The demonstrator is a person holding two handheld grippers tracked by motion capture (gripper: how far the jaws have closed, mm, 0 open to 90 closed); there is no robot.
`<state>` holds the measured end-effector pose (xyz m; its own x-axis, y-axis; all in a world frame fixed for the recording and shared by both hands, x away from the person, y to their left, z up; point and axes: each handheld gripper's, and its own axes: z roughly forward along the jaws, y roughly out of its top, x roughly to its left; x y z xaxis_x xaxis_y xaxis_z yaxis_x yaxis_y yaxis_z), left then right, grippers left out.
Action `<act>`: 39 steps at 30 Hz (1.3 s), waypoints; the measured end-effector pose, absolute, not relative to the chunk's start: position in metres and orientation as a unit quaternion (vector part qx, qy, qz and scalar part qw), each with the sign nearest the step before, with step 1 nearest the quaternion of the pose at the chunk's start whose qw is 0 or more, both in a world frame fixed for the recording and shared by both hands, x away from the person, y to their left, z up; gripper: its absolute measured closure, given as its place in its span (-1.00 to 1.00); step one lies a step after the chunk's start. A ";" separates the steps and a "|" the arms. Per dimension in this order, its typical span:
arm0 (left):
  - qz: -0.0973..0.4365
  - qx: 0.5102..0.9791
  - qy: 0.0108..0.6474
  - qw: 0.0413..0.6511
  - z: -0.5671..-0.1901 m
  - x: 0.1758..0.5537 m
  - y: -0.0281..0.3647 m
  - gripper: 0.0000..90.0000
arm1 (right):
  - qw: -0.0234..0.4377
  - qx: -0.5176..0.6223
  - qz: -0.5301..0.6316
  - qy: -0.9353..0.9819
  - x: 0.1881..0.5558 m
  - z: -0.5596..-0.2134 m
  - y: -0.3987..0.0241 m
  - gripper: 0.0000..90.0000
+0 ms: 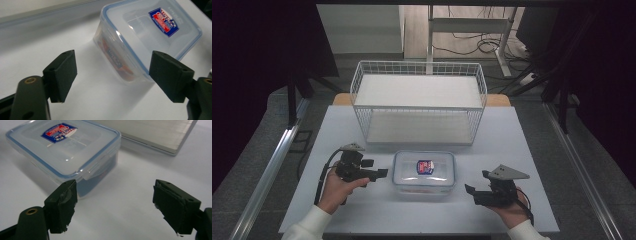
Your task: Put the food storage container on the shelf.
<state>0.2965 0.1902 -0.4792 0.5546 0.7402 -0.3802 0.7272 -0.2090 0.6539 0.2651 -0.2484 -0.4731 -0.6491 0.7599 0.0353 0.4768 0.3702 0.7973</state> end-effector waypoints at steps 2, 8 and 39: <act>-0.004 0.773 0.476 0.419 -0.483 0.298 0.189 -0.55 | 0.158 0.389 0.416 0.807 0.268 -0.473 -0.246 -0.56; -0.030 0.764 0.477 0.434 -0.486 0.303 0.186 -0.60 | 0.128 0.394 0.424 0.805 0.277 -0.474 -0.240 -0.56; -0.155 0.742 0.474 0.448 -0.520 0.336 0.163 -0.64 | -0.025 0.450 0.442 0.775 0.334 -0.491 -0.205 -0.68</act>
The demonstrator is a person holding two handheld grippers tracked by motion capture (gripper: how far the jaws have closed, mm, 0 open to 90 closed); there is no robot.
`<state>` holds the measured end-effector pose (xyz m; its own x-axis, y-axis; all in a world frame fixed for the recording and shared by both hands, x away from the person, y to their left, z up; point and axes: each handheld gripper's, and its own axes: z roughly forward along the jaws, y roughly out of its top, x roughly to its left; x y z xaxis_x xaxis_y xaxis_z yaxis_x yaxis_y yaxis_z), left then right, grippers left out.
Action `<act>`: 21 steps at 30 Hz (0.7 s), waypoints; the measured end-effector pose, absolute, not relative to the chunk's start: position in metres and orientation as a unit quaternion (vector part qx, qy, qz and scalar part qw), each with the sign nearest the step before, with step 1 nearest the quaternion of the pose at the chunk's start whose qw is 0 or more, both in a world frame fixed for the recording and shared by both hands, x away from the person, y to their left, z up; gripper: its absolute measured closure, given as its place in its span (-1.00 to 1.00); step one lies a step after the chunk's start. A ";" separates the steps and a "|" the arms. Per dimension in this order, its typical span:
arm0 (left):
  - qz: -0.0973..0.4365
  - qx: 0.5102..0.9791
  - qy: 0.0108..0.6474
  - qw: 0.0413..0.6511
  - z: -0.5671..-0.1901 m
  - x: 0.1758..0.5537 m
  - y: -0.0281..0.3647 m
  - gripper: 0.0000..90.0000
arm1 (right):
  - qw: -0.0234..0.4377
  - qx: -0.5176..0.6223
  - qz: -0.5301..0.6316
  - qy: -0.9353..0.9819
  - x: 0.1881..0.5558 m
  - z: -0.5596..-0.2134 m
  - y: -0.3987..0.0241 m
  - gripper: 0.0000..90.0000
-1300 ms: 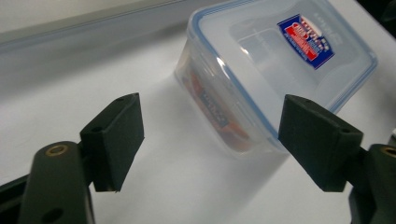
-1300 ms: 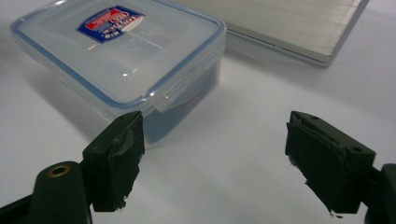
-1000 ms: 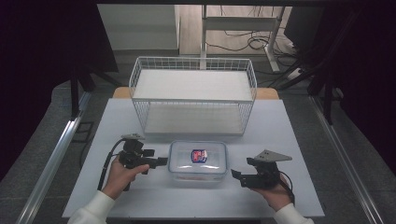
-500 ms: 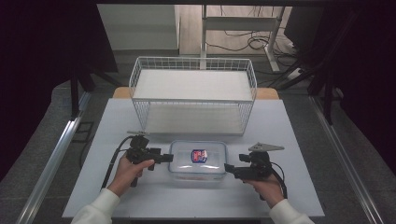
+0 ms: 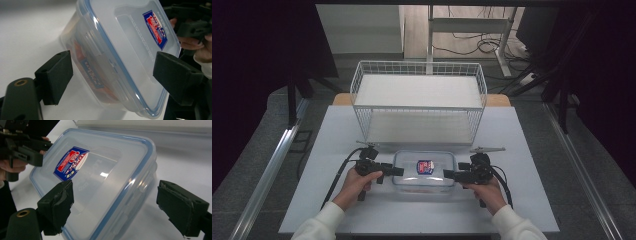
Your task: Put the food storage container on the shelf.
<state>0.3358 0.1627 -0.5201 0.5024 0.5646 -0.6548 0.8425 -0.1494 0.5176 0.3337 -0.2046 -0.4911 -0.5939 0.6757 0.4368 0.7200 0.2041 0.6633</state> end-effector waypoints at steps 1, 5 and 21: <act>-0.158 0.743 0.472 0.448 -0.521 0.336 0.162 -0.63 | 0.031 -0.453 -0.442 -0.774 0.335 -0.492 -0.204 -0.68; -0.164 0.740 0.471 0.451 -0.521 0.336 0.162 -0.56 | 0.057 -0.466 -0.441 -0.765 0.341 -0.496 -0.204 -0.68; -0.160 0.737 0.473 0.456 -0.516 0.332 0.162 -0.31 | 0.122 -0.486 -0.442 -0.744 0.348 -0.501 -0.211 -0.29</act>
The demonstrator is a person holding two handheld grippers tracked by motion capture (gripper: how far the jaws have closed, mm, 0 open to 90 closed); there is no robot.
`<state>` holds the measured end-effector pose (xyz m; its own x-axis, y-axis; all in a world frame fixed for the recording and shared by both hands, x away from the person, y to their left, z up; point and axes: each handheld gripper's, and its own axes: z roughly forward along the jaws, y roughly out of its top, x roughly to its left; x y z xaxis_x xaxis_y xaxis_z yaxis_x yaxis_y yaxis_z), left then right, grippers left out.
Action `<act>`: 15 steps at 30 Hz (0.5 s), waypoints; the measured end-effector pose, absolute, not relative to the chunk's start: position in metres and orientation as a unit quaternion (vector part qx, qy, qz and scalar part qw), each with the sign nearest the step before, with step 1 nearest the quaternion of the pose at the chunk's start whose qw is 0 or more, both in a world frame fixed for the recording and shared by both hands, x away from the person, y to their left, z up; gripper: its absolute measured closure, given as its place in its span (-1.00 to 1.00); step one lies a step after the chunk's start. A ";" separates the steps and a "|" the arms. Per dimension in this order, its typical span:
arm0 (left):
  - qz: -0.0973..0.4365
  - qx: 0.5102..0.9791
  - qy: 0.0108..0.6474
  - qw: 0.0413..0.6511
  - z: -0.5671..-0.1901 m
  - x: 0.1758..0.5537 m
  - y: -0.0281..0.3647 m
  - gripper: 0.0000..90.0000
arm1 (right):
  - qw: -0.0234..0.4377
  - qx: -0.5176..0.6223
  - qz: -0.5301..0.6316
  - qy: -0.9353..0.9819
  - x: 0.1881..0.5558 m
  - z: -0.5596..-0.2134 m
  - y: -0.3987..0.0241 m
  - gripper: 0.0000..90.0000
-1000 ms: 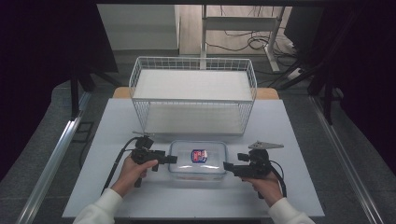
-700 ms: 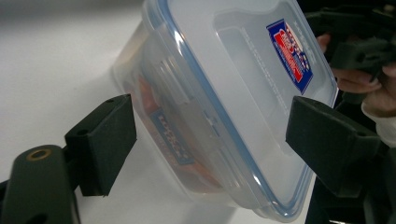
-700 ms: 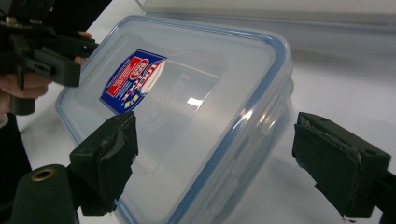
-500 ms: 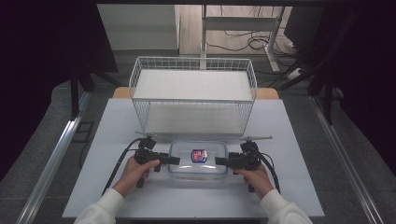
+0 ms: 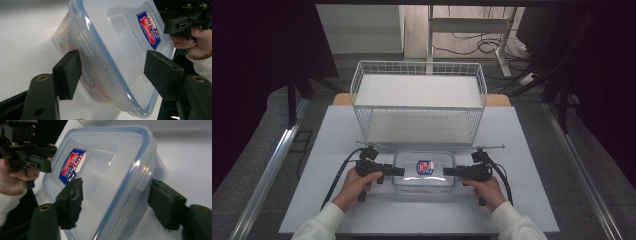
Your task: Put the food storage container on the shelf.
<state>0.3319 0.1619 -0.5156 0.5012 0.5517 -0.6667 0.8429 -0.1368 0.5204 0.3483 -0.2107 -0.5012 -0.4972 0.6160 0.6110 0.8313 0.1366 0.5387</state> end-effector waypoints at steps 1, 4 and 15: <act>-0.154 0.739 0.472 0.455 -0.514 0.330 0.162 -0.28 | 0.129 -0.488 -0.446 -0.739 0.349 -0.501 -0.214 -0.21; -0.150 0.739 0.473 0.456 -0.512 0.327 0.162 -0.21 | 0.131 -0.486 -0.451 -0.737 0.347 -0.499 -0.217 -0.14; -0.127 0.727 0.478 0.477 -0.502 0.305 0.167 0.04 | 0.110 -0.485 -0.467 -0.731 0.328 -0.488 -0.218 0.02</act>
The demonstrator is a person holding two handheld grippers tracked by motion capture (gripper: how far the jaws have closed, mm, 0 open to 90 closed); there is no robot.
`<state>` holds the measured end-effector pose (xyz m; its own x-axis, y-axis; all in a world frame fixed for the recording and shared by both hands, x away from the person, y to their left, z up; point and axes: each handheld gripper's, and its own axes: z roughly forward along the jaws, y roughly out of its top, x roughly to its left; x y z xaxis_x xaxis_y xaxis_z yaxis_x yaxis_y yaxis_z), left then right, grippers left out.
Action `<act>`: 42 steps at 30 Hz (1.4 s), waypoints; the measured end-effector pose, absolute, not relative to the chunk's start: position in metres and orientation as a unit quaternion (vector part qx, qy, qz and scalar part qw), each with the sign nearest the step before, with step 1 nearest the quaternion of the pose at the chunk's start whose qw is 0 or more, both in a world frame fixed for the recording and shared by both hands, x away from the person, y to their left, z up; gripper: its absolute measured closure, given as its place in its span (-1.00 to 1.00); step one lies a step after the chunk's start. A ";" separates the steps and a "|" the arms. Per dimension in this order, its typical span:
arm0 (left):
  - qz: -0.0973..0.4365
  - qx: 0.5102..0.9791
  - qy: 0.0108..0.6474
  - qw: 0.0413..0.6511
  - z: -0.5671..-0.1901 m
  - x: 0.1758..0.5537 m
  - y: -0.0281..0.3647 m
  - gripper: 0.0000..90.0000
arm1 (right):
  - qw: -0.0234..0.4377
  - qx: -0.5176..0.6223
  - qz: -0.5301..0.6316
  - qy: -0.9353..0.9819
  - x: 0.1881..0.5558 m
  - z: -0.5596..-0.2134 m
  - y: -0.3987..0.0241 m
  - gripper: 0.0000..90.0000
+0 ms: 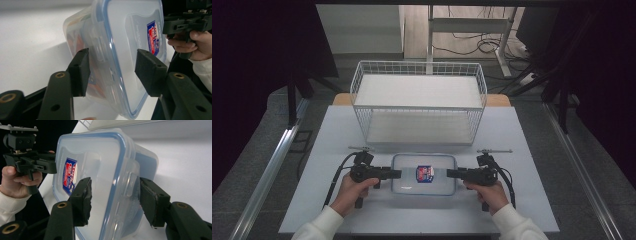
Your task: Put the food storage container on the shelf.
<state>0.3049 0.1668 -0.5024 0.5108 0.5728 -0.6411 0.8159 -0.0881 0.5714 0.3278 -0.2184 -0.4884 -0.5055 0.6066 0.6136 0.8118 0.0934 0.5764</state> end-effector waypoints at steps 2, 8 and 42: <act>-0.125 0.727 0.477 0.478 -0.501 0.303 0.167 0.06 | 0.109 -0.486 -0.468 -0.730 0.325 -0.487 -0.219 0.03; -0.125 0.720 0.478 0.488 -0.498 0.300 0.167 0.11 | 0.106 -0.489 -0.471 -0.727 0.319 -0.484 -0.220 0.04; -0.084 0.729 0.467 0.494 -0.483 0.308 0.175 0.13 | 0.069 -0.451 -0.495 -0.739 0.333 -0.469 -0.209 0.05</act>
<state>0.3084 0.1752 -0.4827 0.5501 0.5974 -0.5836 0.7634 -0.0762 0.6415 0.3333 -0.2093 -0.4691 -0.5834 0.5986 0.5490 0.7356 0.1027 0.6696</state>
